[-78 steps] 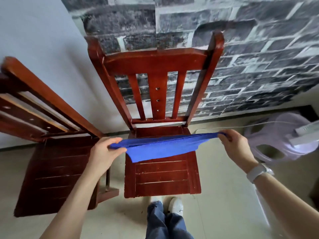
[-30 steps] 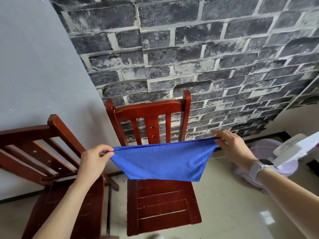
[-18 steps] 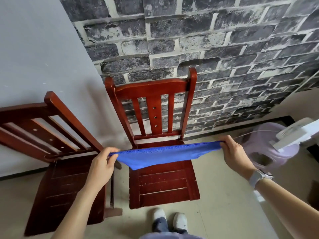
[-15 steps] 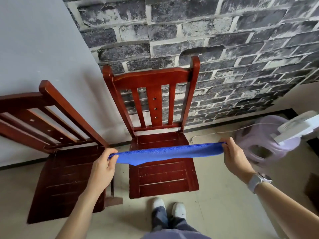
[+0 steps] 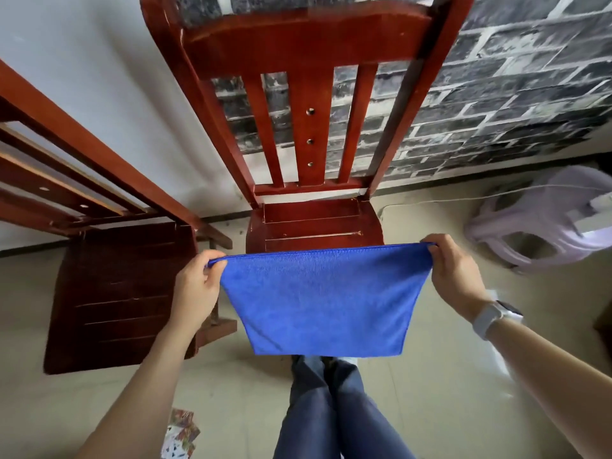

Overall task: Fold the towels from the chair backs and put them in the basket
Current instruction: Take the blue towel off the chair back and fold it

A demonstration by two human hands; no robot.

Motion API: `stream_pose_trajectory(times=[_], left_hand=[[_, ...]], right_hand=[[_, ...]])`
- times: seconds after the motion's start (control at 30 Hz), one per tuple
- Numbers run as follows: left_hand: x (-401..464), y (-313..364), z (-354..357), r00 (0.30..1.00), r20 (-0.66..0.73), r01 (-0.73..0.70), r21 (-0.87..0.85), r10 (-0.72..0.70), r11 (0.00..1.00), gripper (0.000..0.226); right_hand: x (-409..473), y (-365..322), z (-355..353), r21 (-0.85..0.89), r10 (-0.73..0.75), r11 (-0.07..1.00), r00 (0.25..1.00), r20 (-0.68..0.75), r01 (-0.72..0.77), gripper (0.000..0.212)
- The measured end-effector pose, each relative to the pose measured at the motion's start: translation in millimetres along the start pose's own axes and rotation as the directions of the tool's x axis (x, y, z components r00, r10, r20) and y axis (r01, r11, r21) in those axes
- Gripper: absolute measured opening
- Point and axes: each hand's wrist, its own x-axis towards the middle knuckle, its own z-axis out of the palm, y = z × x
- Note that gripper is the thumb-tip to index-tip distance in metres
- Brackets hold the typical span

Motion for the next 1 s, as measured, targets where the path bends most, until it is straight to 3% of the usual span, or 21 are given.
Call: stream_pose_trajectory(times=[0.2,0.33,0.5,0.63,0.87,1.0], left_hand=[[92,-54,60,0.998,0.025,-0.055,0.134,0.052,0.989,0.012],[137,-81,97,0.998,-0.035,-0.048,0.220,0.057,0.974,0.016],[159,-90,116,0.989,-0.077,-0.101,0.302,0.130,0.948,0.020],[151,-89,111,0.967,-0.040,-0.224,0.339,0.252,0.914,0.013],[98,-112,111,0.911,0.068,-0.401,0.365,0.406,0.840,0.008],[65,-137,119,0.904,0.175,-0.428,0.388,0.390,0.817,0.010]], right_hand=[[84,17,70,-0.085,0.007,0.996,1.000,-0.022,-0.009,0.023],[128,28,111,-0.106,0.033,0.994,0.997,-0.066,-0.040,0.025],[151,39,133,-0.151,0.034,0.987,0.996,-0.080,-0.045,0.027],[144,45,133,-0.193,-0.062,0.980,0.993,-0.100,0.041,0.023],[95,71,137,-0.263,-0.236,0.930,0.966,0.104,0.255,0.008],[61,91,146,-0.309,-0.306,0.882,0.931,0.196,0.355,0.011]])
